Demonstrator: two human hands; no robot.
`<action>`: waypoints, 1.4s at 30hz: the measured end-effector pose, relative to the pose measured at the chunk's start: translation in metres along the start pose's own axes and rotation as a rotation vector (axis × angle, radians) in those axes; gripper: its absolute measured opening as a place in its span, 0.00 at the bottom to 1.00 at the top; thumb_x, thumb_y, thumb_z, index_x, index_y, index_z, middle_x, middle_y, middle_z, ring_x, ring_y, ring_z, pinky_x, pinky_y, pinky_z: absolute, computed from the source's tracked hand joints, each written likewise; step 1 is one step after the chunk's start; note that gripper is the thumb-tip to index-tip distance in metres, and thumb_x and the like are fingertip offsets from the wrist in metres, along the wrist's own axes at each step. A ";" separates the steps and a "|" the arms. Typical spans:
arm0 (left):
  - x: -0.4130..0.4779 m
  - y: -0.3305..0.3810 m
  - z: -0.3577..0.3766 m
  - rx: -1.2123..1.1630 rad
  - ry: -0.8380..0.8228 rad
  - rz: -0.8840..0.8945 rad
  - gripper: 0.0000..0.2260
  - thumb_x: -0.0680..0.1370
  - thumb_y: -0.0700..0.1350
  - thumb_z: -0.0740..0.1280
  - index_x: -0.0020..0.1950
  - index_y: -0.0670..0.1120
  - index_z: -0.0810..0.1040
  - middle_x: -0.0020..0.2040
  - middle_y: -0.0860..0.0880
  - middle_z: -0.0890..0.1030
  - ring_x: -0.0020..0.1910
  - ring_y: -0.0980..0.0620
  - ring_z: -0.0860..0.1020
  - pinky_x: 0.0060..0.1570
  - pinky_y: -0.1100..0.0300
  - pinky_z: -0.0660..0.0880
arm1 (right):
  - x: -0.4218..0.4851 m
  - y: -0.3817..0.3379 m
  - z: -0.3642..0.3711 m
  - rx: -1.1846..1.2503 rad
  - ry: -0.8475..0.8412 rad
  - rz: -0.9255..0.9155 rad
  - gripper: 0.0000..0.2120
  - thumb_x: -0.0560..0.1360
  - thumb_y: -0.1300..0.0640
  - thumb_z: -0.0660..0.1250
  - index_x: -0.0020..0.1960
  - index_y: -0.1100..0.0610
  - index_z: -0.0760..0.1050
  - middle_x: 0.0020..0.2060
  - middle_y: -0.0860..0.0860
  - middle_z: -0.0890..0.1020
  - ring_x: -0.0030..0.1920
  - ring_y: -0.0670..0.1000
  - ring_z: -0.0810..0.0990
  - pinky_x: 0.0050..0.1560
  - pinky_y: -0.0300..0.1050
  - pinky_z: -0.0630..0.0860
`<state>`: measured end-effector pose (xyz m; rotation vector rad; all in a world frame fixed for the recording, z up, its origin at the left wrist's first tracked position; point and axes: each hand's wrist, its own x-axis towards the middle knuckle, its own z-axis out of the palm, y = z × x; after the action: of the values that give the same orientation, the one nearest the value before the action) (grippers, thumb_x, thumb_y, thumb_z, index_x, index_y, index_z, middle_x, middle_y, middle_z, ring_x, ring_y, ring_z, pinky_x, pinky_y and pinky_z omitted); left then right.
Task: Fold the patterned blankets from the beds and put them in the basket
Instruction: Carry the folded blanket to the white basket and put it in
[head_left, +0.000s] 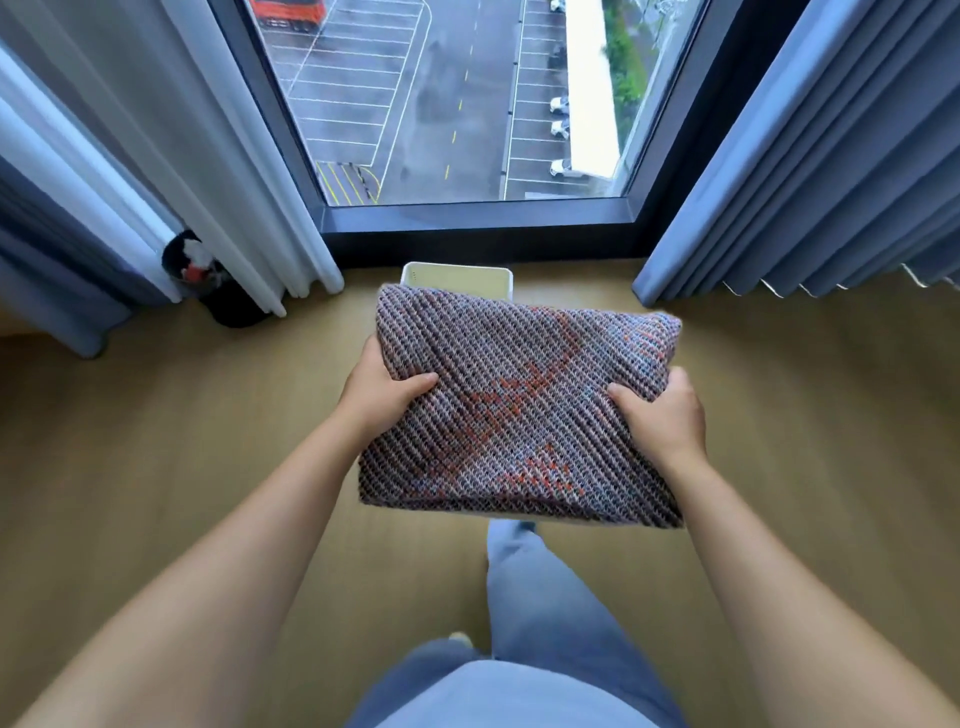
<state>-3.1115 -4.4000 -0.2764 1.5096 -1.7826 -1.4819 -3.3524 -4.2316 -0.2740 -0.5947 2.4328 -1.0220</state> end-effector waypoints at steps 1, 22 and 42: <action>0.027 0.005 0.002 0.009 -0.001 -0.006 0.33 0.69 0.45 0.74 0.69 0.48 0.61 0.63 0.47 0.74 0.62 0.47 0.73 0.65 0.46 0.67 | 0.024 -0.008 0.009 0.003 -0.008 0.002 0.17 0.68 0.49 0.71 0.51 0.55 0.69 0.50 0.55 0.80 0.49 0.57 0.78 0.48 0.46 0.71; 0.509 0.037 0.024 -0.138 -0.181 -0.476 0.24 0.67 0.32 0.73 0.61 0.41 0.72 0.55 0.46 0.79 0.47 0.49 0.77 0.46 0.58 0.72 | 0.400 -0.130 0.202 -0.100 -0.051 0.231 0.20 0.71 0.56 0.69 0.59 0.58 0.67 0.57 0.58 0.76 0.57 0.59 0.74 0.58 0.50 0.70; 0.750 -0.305 0.094 0.317 -0.016 -0.336 0.26 0.69 0.42 0.74 0.63 0.41 0.69 0.61 0.44 0.77 0.59 0.47 0.74 0.54 0.63 0.67 | 0.574 0.064 0.559 -0.284 -0.221 0.225 0.22 0.72 0.57 0.68 0.62 0.60 0.65 0.59 0.59 0.72 0.60 0.58 0.71 0.59 0.50 0.67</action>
<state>-3.3065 -4.9733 -0.8225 2.0428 -1.9143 -1.4045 -3.5324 -4.8085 -0.8033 -0.4808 2.3947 -0.4968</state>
